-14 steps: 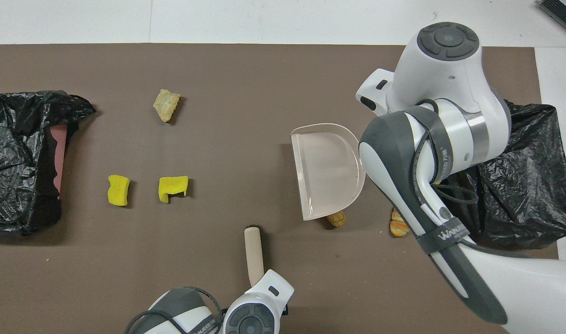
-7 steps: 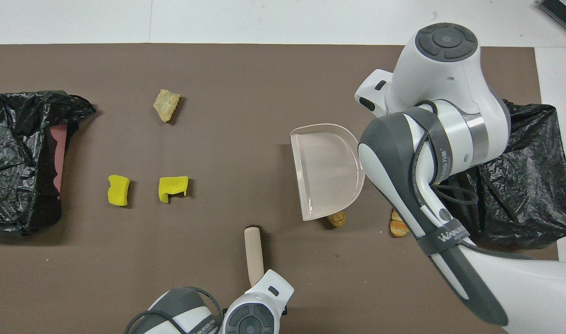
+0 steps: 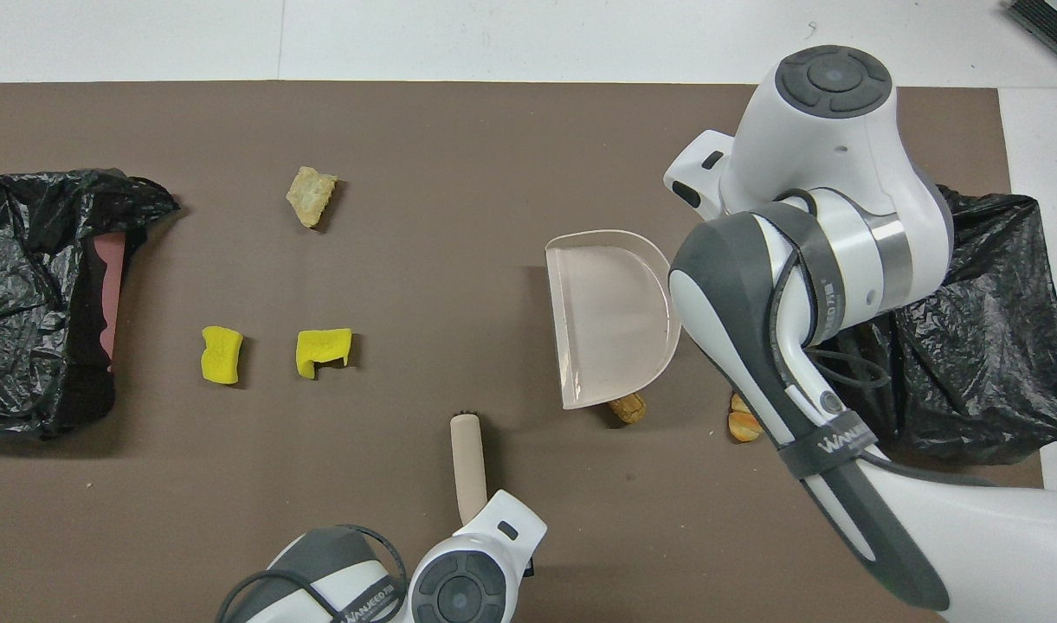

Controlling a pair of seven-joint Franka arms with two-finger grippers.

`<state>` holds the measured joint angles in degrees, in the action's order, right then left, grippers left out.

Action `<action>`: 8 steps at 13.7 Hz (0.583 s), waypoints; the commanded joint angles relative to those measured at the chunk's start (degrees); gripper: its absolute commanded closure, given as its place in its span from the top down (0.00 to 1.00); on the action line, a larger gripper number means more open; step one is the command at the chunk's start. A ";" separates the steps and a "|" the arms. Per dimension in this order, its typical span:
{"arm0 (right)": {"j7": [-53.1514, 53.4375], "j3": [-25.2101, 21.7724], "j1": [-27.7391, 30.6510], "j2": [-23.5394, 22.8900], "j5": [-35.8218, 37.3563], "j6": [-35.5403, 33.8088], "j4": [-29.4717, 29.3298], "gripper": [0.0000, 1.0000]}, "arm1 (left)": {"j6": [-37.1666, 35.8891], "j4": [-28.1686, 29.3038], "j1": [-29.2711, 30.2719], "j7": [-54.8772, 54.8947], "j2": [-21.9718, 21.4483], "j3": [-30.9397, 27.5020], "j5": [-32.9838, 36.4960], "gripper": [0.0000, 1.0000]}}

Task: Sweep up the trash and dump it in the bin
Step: 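Set the dustpan down while the left gripper grasps the brush, then sweep the yellow sponges toward the dustpan with the left gripper's brush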

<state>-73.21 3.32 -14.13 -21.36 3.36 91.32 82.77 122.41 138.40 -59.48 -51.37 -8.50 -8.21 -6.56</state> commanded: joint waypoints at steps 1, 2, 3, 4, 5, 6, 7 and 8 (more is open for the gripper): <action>2.54 0.46 0.33 4.30 -0.90 5.25 7.03 0.00 | -6.73 -4.18 9.44 7.83 -0.81 -0.14 5.31 0.00; 3.59 0.54 -0.02 5.44 -0.90 7.53 9.40 0.00 | -8.23 -5.58 12.52 10.65 -0.82 -0.14 6.29 0.00; 5.60 0.63 -1.59 6.49 -0.98 9.99 11.52 0.00 | -9.37 -6.82 15.85 13.98 -0.82 -0.14 6.48 0.00; 7.53 0.63 -2.21 7.46 -0.98 12.28 13.63 0.00 | -10.08 -7.79 19.02 17.41 -0.90 -0.23 6.48 0.00; 8.95 0.63 -2.83 7.99 -0.98 13.69 15.21 0.00 | -10.78 -8.49 21.84 19.88 -1.08 -0.23 6.56 0.00; 9.40 0.63 -3.79 7.83 -0.98 14.75 15.93 0.00 | -11.92 -9.37 24.65 20.60 -0.99 -0.23 7.09 0.00; 9.92 0.63 -5.28 7.48 -0.98 15.02 16.02 0.00 | -13.15 -9.55 26.42 20.69 -0.90 -0.23 8.48 0.00; 11.75 0.63 -6.43 7.21 -0.90 15.81 16.46 0.00 | -13.51 -9.55 27.39 21.04 -0.99 -0.31 10.76 0.00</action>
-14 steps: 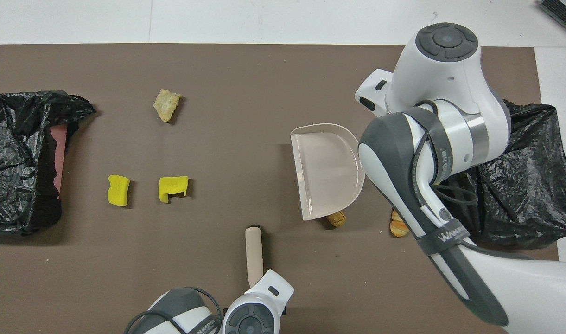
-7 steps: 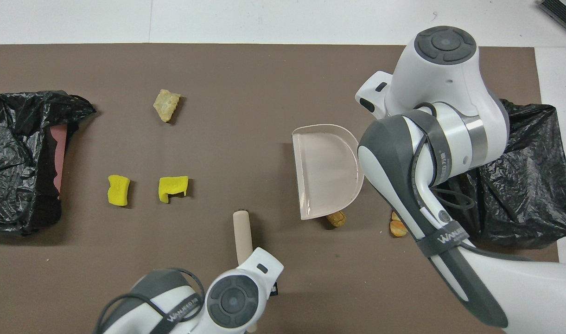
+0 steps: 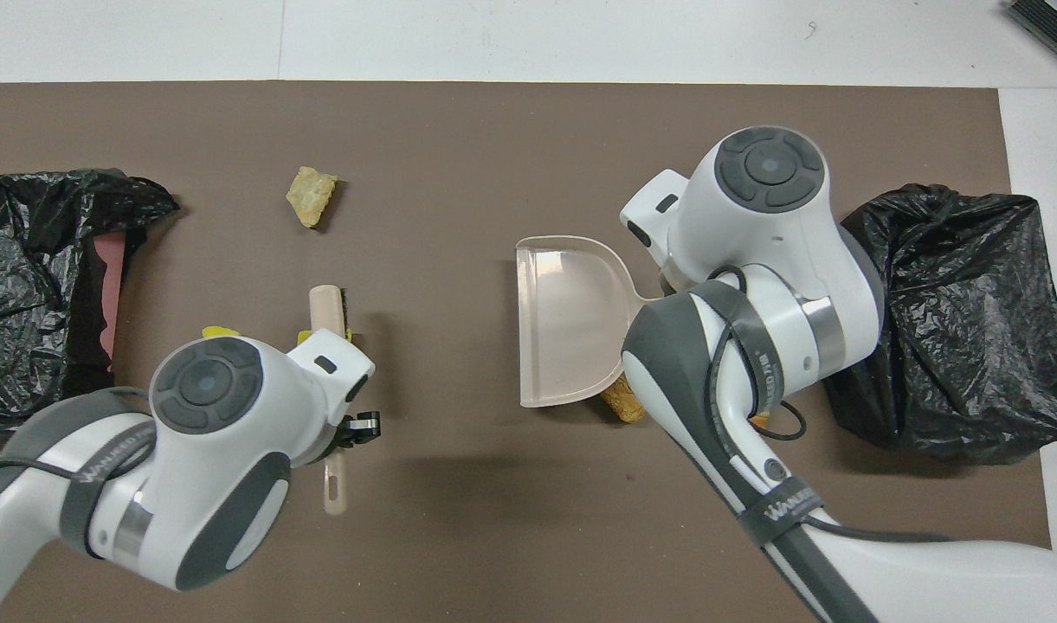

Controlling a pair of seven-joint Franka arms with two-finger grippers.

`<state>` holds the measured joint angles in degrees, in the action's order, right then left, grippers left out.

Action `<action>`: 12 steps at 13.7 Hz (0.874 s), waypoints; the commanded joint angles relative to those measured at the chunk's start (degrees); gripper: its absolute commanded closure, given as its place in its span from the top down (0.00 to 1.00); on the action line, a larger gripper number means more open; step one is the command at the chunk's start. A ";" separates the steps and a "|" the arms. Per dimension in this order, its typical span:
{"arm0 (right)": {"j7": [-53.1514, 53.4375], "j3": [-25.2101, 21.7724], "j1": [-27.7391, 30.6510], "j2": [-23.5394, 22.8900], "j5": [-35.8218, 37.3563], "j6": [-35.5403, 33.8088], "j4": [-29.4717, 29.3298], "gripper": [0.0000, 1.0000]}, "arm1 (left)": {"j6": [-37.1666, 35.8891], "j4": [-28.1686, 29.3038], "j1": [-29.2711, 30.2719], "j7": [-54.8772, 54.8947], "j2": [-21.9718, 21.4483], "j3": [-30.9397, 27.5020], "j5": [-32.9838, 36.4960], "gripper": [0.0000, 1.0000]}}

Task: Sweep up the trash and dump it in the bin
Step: 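Sweep the yellow sponges toward the dustpan with the left gripper's brush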

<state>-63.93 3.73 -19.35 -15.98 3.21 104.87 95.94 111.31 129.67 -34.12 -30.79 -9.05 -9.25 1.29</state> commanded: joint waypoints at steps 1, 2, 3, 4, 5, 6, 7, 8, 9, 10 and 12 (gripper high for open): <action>4.06 0.23 -2.35 1.57 -0.75 3.84 3.82 0.00 | -2.42 -0.83 3.78 1.07 -0.36 0.73 3.62 0.00; 5.81 0.23 -3.23 1.13 -0.75 4.90 4.26 0.00 | -2.42 -0.74 5.72 2.47 -0.36 0.73 3.63 0.00; 7.48 0.23 -4.28 0.69 -0.66 5.17 4.26 0.00 | -2.42 -0.48 7.82 5.10 -0.36 0.73 3.63 0.00; 8.81 0.23 -4.99 0.17 -0.66 5.95 4.26 0.00 | -2.59 -0.04 10.37 7.21 -0.36 0.73 3.63 0.00; 10.13 0.23 -5.69 -0.10 -0.58 6.31 4.26 0.00 | -2.77 0.40 12.40 8.62 -0.62 0.73 3.63 0.00; 11.44 0.23 -6.57 -0.71 -0.31 6.57 4.26 0.00 | -2.86 0.75 14.42 10.12 -0.71 0.73 3.63 0.00; 12.33 0.23 -7.02 -1.15 -0.05 7.27 4.26 0.00 | -2.77 0.93 16.18 11.00 -0.62 0.73 3.63 0.00; 12.60 0.23 -7.37 -1.59 -0.05 7.63 4.61 0.00 | -2.33 1.02 17.33 11.62 -0.53 0.73 3.63 0.00; 12.16 0.23 -7.37 -1.68 0.04 7.89 5.48 0.00 | -2.33 1.11 18.64 11.80 -0.53 0.73 3.63 0.00; 11.55 0.23 -6.85 -1.60 -0.05 8.59 6.45 0.00 | -2.33 1.19 19.70 11.72 -0.36 0.73 3.63 0.00; 10.93 0.23 -7.11 -1.51 -0.05 8.86 6.63 0.00 | -1.98 2.50 21.81 11.54 -0.36 0.73 3.72 0.00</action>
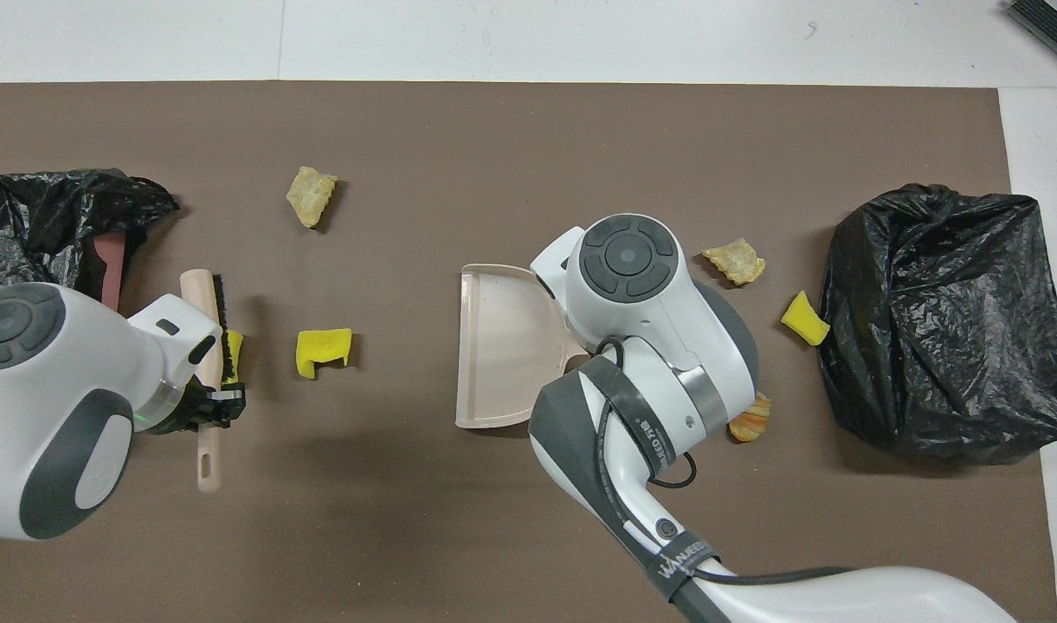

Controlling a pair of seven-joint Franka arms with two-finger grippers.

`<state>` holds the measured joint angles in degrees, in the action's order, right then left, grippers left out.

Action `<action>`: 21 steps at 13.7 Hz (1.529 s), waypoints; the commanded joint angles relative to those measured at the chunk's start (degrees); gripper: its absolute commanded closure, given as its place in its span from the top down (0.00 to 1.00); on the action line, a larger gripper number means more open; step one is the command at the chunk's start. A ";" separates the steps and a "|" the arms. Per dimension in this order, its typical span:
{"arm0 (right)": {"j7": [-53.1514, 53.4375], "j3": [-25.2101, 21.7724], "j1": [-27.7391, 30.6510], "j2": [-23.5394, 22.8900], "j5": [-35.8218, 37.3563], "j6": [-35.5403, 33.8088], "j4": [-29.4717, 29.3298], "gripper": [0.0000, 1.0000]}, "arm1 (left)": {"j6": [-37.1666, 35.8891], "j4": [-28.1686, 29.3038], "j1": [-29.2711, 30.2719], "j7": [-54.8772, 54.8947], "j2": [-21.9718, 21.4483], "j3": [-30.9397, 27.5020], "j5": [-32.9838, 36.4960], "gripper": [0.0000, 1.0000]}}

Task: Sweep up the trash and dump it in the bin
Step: 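Sweep the yellow sponges toward the dustpan with the left gripper's brush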

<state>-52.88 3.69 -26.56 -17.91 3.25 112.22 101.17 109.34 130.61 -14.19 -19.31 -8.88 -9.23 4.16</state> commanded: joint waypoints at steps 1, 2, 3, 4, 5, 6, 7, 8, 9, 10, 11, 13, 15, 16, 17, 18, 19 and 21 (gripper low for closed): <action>-0.99 0.26 0.19 0.42 -0.09 1.42 1.39 0.00 | 0.35 2.62 1.97 -0.19 -0.26 0.71 0.85 0.00; -1.87 0.26 0.19 0.42 -0.09 1.42 1.39 0.00 | 0.78 3.15 2.32 -0.55 0.27 0.62 0.85 0.00; -2.14 0.26 0.19 0.42 0.00 1.42 1.39 0.00 | 1.31 4.12 3.71 -0.81 0.71 0.71 0.85 0.00; -2.14 0.26 0.19 0.42 0.08 1.42 1.39 0.00 | 2.01 5.26 4.16 -1.86 0.80 0.71 0.93 0.00; -2.14 0.26 0.10 0.50 0.17 1.42 1.39 0.00 | 3.41 6.57 4.17 -3.52 0.80 0.71 0.85 0.00; -2.23 0.26 0.10 0.42 0.17 1.42 1.39 0.00 | 4.90 7.63 3.47 -5.80 0.89 0.79 0.93 0.00; -2.14 0.26 0.10 0.50 0.17 1.42 1.39 0.00 | 5.88 8.42 2.77 -7.91 0.97 0.97 0.94 0.00; -2.23 0.26 0.10 0.51 0.17 1.42 1.39 0.00 | 6.58 8.52 0.76 -9.41 1.06 0.97 0.85 0.00; -2.23 0.26 0.10 0.51 0.17 1.42 1.39 0.00 | 6.68 8.52 -0.83 -10.64 1.06 1.06 0.85 0.00; -2.14 0.26 0.10 0.51 0.17 1.42 1.39 0.00 | 6.59 8.43 -2.67 -11.44 1.32 1.15 0.24 0.00; -2.14 0.26 0.01 0.51 0.17 1.42 1.39 0.00 | 6.59 8.35 -5.12 -12.67 1.33 1.15 -0.46 0.00; -2.14 0.26 0.01 0.51 0.17 1.51 1.39 0.00 | 7.37 7.91 -9.52 -13.91 1.50 1.15 -4.14 0.00; -2.14 0.26 -0.07 0.42 0.17 1.60 1.39 0.00 | 9.48 7.91 -13.04 -13.73 1.50 1.23 -6.53 0.00; -2.05 0.26 -0.16 0.33 0.17 1.94 1.39 0.00 | 10.01 7.91 -15.06 -13.30 1.50 1.23 -7.23 0.00; -2.05 0.26 -0.16 0.33 0.17 3.08 1.65 0.00 | 11.58 7.91 -17.08 -13.47 1.59 1.23 -8.63 0.00; -1.96 0.26 -0.16 0.16 0.17 3.61 1.66 0.00 | 13.77 7.91 -19.54 -13.56 1.76 1.23 -11.08 0.00; -1.44 0.26 -0.51 -0.11 0.17 3.79 1.66 0.00 | 15.19 7.82 -21.56 -13.64 1.85 1.23 -12.76 0.00; -1.09 0.26 -1.39 -0.72 0.17 4.84 1.74 0.00 | 15.73 7.64 -25.61 -13.30 1.85 1.32 -14.44 0.00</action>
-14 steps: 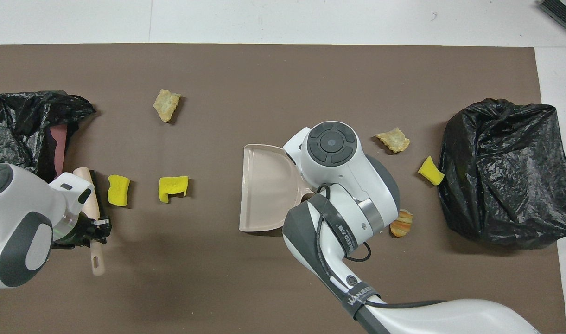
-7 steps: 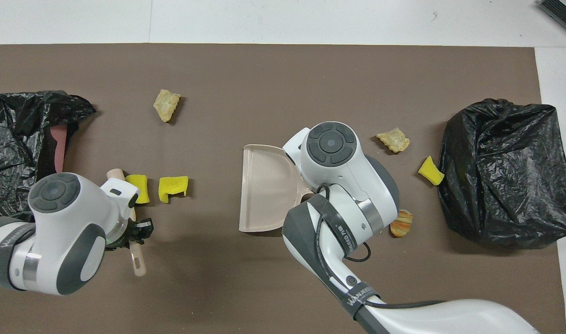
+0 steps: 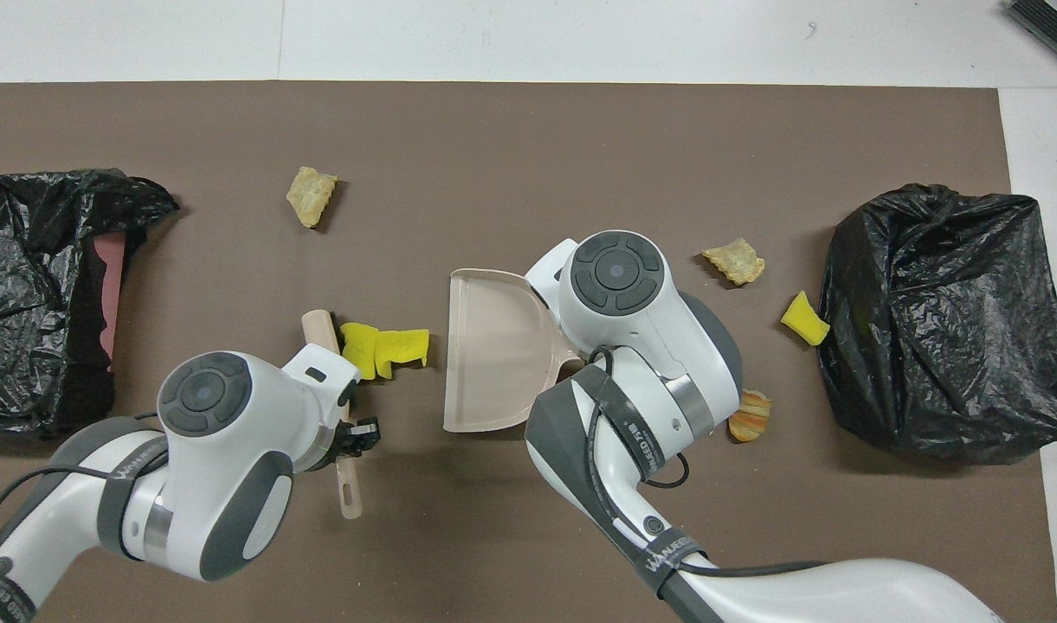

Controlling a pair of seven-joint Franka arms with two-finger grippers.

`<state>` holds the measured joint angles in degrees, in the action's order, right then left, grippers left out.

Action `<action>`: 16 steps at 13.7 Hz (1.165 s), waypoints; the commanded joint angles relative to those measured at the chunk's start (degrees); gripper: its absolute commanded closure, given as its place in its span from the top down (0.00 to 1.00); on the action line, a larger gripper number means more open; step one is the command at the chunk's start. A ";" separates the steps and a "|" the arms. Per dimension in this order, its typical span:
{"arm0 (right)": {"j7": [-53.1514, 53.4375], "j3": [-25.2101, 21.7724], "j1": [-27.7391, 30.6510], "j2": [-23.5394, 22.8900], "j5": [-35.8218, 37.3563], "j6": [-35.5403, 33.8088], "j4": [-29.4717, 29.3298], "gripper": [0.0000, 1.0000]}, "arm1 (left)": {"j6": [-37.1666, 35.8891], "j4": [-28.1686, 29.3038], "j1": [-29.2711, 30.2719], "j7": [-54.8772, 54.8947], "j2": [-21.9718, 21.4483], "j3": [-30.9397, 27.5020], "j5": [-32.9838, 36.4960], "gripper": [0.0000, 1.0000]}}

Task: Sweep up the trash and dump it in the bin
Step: 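Push the sponges into the dustpan with the brush, left gripper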

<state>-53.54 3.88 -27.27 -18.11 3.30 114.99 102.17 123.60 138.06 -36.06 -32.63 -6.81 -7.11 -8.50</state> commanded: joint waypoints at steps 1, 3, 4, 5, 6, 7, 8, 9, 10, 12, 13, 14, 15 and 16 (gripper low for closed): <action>0.01 0.08 -0.77 -0.78 0.13 2.34 0.66 0.00 | 1.65 0.02 -5.67 0.20 -0.22 -0.71 -2.31 0.00; 0.10 0.08 -0.68 -0.79 0.13 2.43 0.66 0.00 | 3.13 -1.12 -10.50 0.20 1.88 -0.63 -2.83 0.00; 0.10 0.08 -0.68 -0.87 0.13 2.35 0.66 0.00 | 3.40 -1.47 -11.48 0.12 1.98 -0.54 -3.88 0.00; 0.01 0.08 -0.68 -0.87 0.13 2.35 0.66 0.00 | 3.23 -2.43 -12.71 -0.06 2.24 -0.54 -4.33 0.00; 0.01 0.08 -0.68 -0.87 0.13 2.35 0.66 0.00 | 1.84 -4.44 -13.42 -0.41 2.77 -0.62 -4.33 0.00; 0.01 0.08 -0.68 -0.79 0.13 2.26 0.66 0.00 | -0.70 -6.29 -13.16 -0.24 3.47 -0.89 -4.33 0.00; -0.07 0.08 -0.68 -0.87 0.13 2.26 0.66 0.00 | -3.60 -8.14 -12.47 0.20 3.30 -1.24 -4.33 0.00; -0.16 0.08 -0.68 -0.87 0.13 2.26 0.57 0.00 | -6.32 -9.98 -10.98 0.20 2.95 -1.50 -3.81 0.00; -0.08 0.08 -0.60 -0.87 0.13 2.26 0.66 0.00 | -8.44 -11.83 -8.96 0.20 3.12 -1.50 -3.28 0.00; -0.25 0.08 -0.60 -0.87 0.13 2.17 0.57 0.00 | -9.52 -14.56 -5.36 1.77 4.17 -1.50 1.35 0.00; -0.51 0.08 -0.51 -0.87 0.13 2.08 0.57 0.00 | -8.82 -15.01 -3.51 4.31 5.22 -1.50 3.12 0.00; -0.60 0.08 -0.42 -0.87 0.13 2.08 0.57 0.00 | -8.99 -16.32 -1.84 7.38 6.02 -1.50 3.92 0.00; -0.52 0.08 -0.42 -0.87 0.13 2.08 0.57 0.00 | -9.51 -18.07 -1.21 9.06 7.24 -1.50 5.32 0.00; -0.95 0.08 -0.33 -0.87 0.13 2.08 0.57 0.00 | -9.43 -18.96 -1.30 9.25 7.60 -1.42 7.95 0.00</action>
<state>-53.52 3.84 -27.95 -18.91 3.30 116.04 102.25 116.01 123.00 -37.73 -24.74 -1.78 -9.05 -3.76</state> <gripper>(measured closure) 0.674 0.740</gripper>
